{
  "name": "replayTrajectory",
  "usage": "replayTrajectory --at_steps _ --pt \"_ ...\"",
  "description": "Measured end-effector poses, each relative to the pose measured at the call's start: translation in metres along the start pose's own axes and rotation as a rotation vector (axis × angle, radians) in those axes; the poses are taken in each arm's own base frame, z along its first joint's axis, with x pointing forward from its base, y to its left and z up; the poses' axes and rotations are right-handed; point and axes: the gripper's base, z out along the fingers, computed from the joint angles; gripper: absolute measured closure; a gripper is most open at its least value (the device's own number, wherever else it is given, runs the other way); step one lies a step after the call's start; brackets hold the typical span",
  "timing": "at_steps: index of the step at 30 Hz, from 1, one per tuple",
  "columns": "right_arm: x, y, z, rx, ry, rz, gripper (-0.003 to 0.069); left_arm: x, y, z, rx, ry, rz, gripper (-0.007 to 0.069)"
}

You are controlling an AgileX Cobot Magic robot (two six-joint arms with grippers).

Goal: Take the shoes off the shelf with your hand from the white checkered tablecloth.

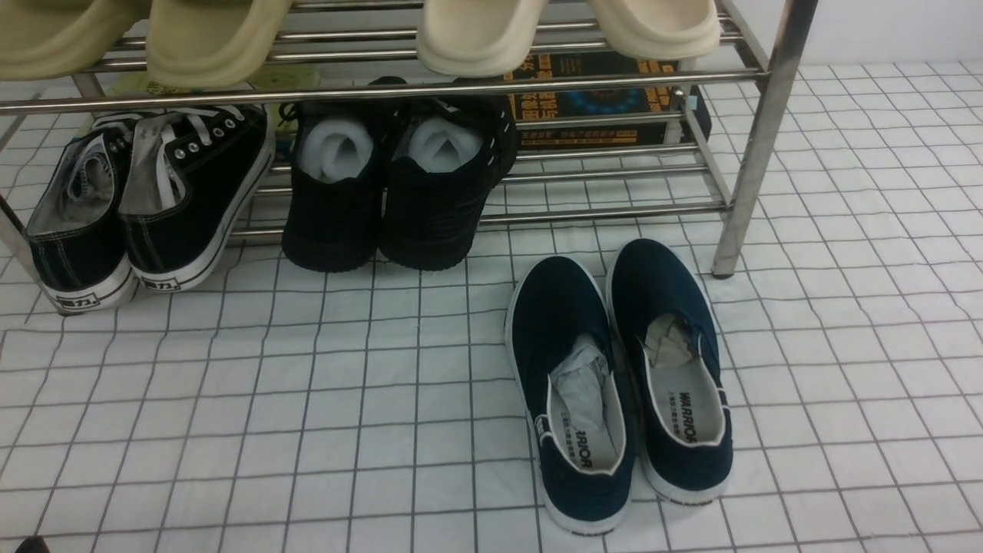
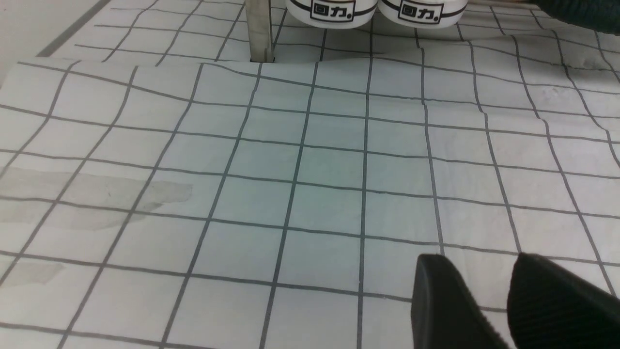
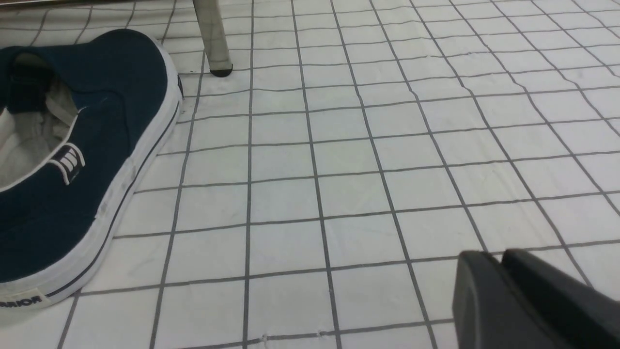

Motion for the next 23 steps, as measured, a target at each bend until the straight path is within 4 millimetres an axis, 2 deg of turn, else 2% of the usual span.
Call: replayTrajectory --at_steps 23 --pt "0.0000 0.0000 0.0000 0.000 0.000 0.000 0.0551 0.0000 0.0000 0.0000 0.000 0.000 0.000 0.0384"
